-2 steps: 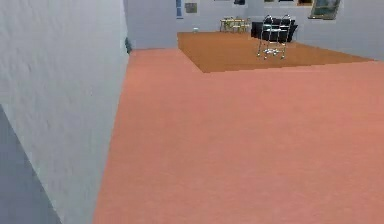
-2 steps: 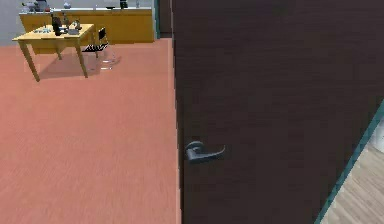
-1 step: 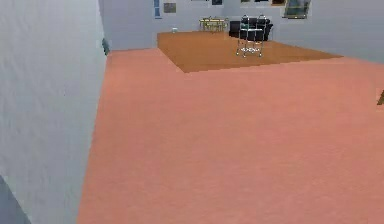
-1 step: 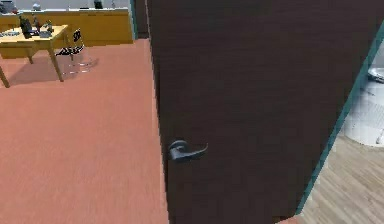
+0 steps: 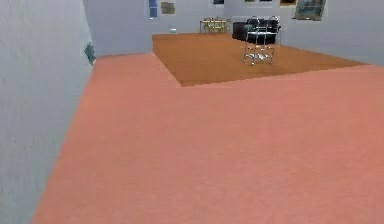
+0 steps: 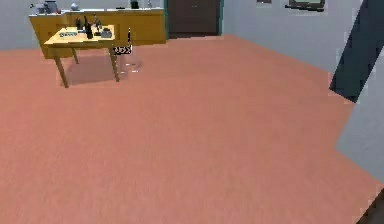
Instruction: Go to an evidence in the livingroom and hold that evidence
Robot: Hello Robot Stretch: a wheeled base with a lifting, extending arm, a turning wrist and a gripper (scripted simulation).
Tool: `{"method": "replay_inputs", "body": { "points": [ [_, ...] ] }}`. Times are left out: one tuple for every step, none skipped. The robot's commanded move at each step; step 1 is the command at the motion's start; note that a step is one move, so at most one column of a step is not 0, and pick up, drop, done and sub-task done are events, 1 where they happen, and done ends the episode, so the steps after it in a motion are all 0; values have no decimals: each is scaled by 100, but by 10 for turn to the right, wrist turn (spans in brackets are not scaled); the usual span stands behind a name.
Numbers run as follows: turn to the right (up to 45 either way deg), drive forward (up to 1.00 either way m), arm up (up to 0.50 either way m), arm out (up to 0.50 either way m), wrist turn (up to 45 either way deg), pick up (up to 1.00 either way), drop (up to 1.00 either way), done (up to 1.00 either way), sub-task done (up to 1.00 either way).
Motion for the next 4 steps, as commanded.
{"method": "replay_inputs", "body": {
  "points": [
    [0,100,0,0,0,0,0,0,0],
    [0,100,0,0,0,0,0,0,0],
    [0,100,0,0,0,0,0,0,0],
    [0,100,0,0,0,0,0,0,0]
  ]
}}
